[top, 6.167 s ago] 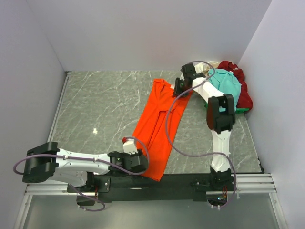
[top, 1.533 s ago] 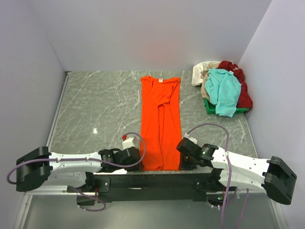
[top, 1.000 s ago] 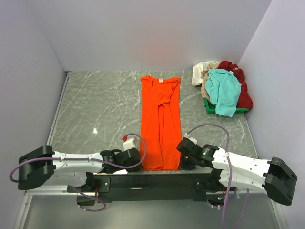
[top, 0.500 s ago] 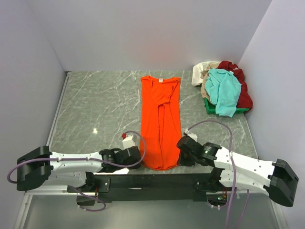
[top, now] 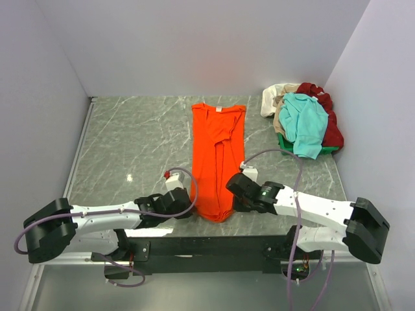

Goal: Fold and stack the t-shirts
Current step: Fold the tshirt

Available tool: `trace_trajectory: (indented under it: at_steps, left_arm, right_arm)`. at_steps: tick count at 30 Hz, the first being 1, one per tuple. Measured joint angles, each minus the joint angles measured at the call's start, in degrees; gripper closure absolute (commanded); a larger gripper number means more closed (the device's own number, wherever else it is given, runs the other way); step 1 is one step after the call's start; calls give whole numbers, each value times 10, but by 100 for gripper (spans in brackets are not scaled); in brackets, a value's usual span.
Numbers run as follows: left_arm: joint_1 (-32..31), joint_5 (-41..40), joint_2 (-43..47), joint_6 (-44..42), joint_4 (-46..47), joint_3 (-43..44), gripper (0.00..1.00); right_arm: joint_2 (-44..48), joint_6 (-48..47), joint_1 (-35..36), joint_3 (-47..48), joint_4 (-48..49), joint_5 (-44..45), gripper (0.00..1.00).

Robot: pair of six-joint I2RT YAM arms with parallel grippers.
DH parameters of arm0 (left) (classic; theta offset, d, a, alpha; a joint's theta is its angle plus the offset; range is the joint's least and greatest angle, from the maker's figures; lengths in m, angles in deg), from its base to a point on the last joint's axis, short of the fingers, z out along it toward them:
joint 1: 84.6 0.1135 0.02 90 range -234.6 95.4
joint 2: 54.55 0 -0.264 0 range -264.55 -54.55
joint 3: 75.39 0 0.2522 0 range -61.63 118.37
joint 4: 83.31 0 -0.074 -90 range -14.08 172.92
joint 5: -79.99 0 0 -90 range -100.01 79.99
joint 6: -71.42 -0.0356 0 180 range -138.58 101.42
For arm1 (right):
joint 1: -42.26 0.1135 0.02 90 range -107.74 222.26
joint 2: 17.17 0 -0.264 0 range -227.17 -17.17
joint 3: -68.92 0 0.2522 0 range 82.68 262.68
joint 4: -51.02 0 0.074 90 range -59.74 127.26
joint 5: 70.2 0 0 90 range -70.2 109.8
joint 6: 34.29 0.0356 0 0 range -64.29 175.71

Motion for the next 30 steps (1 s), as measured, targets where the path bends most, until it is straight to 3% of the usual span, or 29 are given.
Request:
trace_trajectory:
  at_steps: [8,21,30]
  left_arm:
    - [54,6,-24,-55,29,23,100]
    - [162,45,-107,-151,93,100,100]
    - [253,100,-225,-206,163,187,100]
  right_arm:
    - [-52,-35,-28,33,22,32,100]
    - [-117,-116,-141,109,88,37,100]
    - [-204,-173,-210,200,126,35,100]
